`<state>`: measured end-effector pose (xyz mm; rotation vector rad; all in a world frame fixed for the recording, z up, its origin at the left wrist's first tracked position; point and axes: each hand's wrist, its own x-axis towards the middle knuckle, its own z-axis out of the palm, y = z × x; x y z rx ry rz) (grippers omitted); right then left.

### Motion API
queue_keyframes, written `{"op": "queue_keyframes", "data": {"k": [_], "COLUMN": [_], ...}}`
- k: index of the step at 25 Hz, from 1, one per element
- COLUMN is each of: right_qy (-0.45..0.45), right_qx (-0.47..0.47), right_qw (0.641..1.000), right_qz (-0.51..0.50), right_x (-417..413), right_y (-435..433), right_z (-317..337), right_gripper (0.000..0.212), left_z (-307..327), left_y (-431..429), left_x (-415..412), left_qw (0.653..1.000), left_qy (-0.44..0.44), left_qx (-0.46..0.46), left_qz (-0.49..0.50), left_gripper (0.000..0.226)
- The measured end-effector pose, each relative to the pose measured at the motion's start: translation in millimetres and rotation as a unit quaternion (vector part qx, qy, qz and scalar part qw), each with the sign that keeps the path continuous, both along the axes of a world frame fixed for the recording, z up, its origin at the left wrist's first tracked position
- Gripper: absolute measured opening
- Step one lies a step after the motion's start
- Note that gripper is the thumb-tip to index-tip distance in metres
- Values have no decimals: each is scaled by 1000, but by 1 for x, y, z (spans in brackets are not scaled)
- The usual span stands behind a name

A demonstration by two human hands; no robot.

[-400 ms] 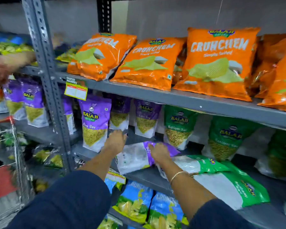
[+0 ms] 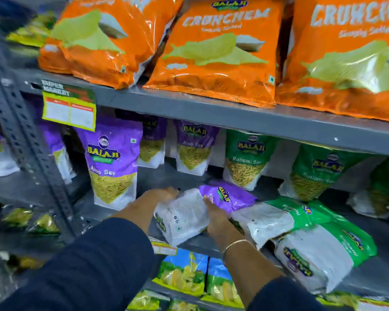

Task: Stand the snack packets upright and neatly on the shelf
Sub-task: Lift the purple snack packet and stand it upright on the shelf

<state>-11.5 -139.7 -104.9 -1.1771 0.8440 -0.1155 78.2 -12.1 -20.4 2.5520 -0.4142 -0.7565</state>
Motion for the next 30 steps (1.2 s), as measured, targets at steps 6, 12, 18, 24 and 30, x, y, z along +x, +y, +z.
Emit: {"op": "queue_keyframes", "data": {"k": [6,12,18,24,30], "right_qy": [-101,-205,-196,-84,23], "right_qx": [-6,-135,-242,-337,-224], "right_qw": [990,969,946,932,969], "right_qz": [-95,25,90,100,102], "right_x": [6,15,17,27,20], "right_y": [6,-15,-23,-22,-19], "right_z": [19,71,72,57,56], "right_gripper": [32,47,57,83,56], "left_z": [-38,-7,-8,-6,-8], "left_y": [18,28,20,24,34], "left_x": [36,33,28,34,48], "left_qw": [956,924,922,926,941], "left_qy": [217,220,52,112,140], "left_qx": [-193,-311,-382,-359,-308], "left_qz": [38,31,48,36,23], "left_gripper": [28,11,43,51,50]}}
